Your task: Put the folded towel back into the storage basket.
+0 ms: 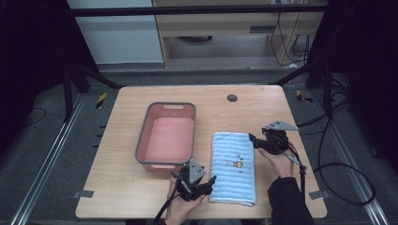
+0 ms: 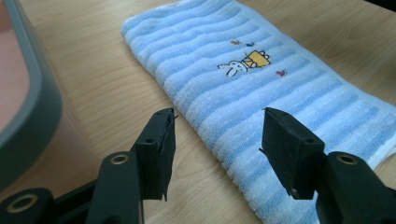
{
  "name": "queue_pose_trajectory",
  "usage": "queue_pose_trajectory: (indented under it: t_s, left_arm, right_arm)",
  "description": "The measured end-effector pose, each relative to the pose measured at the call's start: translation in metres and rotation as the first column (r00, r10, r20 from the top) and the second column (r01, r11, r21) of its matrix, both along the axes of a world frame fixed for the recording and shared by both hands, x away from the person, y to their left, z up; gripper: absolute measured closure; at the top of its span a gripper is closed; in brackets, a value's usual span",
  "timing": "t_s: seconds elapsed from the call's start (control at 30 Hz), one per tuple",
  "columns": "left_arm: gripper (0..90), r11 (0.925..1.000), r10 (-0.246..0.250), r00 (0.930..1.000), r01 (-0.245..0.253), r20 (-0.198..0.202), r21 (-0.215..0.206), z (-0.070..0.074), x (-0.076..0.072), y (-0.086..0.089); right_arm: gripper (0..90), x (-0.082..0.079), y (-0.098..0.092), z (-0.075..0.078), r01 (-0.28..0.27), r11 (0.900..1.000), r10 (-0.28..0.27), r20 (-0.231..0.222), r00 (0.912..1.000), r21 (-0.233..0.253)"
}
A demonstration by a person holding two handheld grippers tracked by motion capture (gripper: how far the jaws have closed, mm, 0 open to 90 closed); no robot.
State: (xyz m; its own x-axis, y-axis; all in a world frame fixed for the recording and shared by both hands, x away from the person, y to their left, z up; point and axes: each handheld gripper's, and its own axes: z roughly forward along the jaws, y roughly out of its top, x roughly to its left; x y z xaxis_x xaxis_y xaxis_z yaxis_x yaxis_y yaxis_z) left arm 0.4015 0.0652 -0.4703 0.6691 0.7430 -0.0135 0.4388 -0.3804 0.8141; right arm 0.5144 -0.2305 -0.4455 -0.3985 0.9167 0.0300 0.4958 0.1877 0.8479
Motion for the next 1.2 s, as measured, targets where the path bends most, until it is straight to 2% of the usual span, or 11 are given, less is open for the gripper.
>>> queue_pose_trajectory:
  t_s: [0.33,0.5,0.57,0.77,1.1,1.2]
  left_arm:
    - [45.2,0.9992,0.003,0.9995,-0.001,-0.030,0.039,-0.012,0.001,-0.007]
    - [46.2,0.9990,0.007,0.9990,-0.005,-0.043,0.044,-0.019,0.003,-0.009]
    - [46.5,0.9985,0.009,0.9988,-0.007,-0.049,0.054,-0.021,0.003,-0.010]
    - [47.5,0.9983,0.015,0.9986,-0.012,-0.051,0.058,-0.026,0.003,-0.012]
    - [48.3,0.9978,0.035,0.9976,-0.032,-0.059,0.059,-0.032,0.003,-0.015]
    - [49.6,0.9981,0.045,0.9964,-0.042,-0.072,0.046,-0.034,0.003,-0.015]
  right_arm:
    - [41.3,0.007,0.007,-0.011,-0.013,0.999,0.012,-0.039,0.9992,-0.029]
    - [42.7,0.010,0.011,-0.016,-0.028,0.999,0.026,-0.047,0.9985,-0.042]
    - [43.2,0.011,0.012,-0.019,-0.022,0.999,0.019,-0.067,0.9975,-0.045]
    - [44.8,0.015,0.016,-0.029,-0.035,0.997,0.029,-0.095,0.9950,-0.061]
    - [47.3,0.017,0.013,-0.043,-0.038,0.998,0.032,-0.139,0.9898,-0.044]
    - [48.4,0.019,0.014,-0.048,-0.042,0.998,0.033,-0.162,0.9862,-0.056]
